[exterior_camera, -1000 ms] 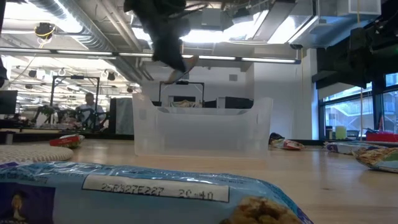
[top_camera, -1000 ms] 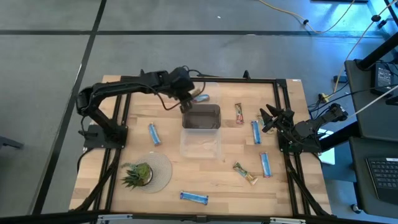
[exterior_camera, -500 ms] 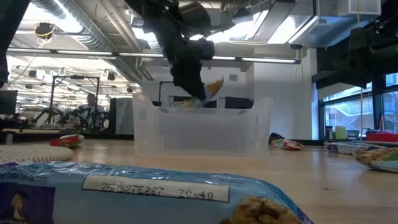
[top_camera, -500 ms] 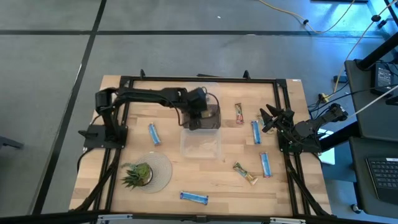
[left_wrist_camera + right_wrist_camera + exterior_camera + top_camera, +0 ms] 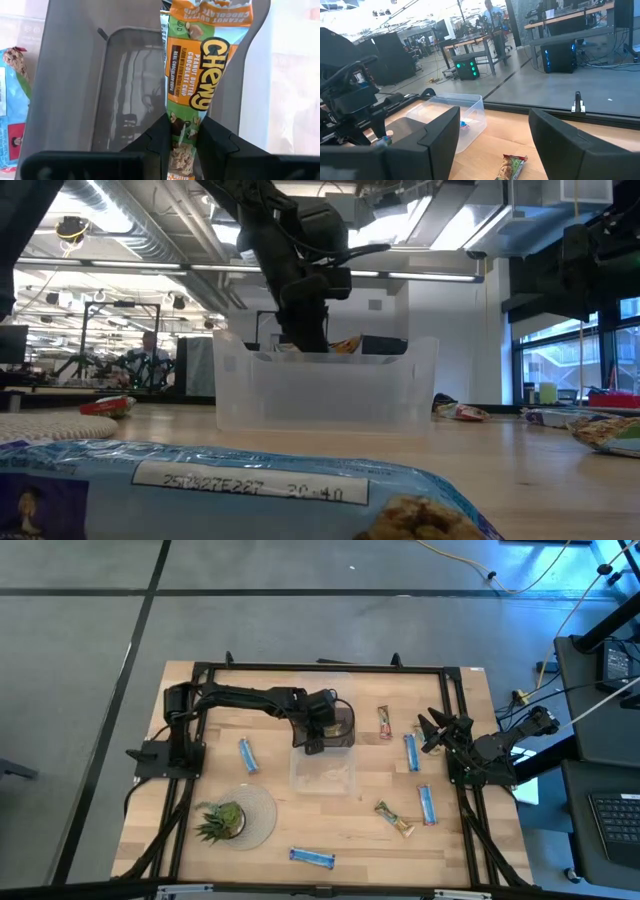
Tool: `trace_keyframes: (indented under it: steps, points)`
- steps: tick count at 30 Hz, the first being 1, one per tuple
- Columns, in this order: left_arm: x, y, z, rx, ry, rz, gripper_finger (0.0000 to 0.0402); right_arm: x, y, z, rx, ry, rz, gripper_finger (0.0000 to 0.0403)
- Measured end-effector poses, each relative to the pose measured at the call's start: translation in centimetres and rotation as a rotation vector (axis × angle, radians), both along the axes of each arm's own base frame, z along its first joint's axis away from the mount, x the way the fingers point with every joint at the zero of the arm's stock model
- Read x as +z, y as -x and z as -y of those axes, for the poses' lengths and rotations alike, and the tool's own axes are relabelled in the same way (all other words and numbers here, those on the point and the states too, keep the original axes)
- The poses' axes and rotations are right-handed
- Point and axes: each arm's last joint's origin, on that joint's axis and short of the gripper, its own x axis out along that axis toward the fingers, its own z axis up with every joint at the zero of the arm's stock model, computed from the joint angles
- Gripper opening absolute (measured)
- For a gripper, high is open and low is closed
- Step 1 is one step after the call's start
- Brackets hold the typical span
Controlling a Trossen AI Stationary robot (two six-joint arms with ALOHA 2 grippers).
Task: Pick and place Granola Bars by type
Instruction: Put the yellow granola bar into the black bin, then put the blue granola bar into the bottom transparent bin
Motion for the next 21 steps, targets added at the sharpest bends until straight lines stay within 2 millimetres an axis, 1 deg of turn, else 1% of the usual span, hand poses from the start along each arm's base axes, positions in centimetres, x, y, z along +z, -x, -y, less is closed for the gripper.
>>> trace_keyframes:
  steps: [6,10,15,21]
  points:
    - [0.00,-0.01,0.00,0.000,0.000,0.001,0.0081,-0.01,0.00,0.00,0.000,0.000,-0.001,0.0239]
    - [0.00,0.00,-0.02,0.008,-0.003,0.000,0.0097,-0.01,0.00,0.00,0.000,0.001,-0.001,0.0239]
    - [0.00,0.02,-0.16,0.030,-0.047,-0.010,0.0132,0.00,0.00,0.00,0.000,0.001,-0.001,0.0239]
    - [0.04,-0.05,-0.23,0.019,-0.073,-0.005,0.0188,0.00,0.00,0.00,0.000,0.001,-0.001,0.0239]
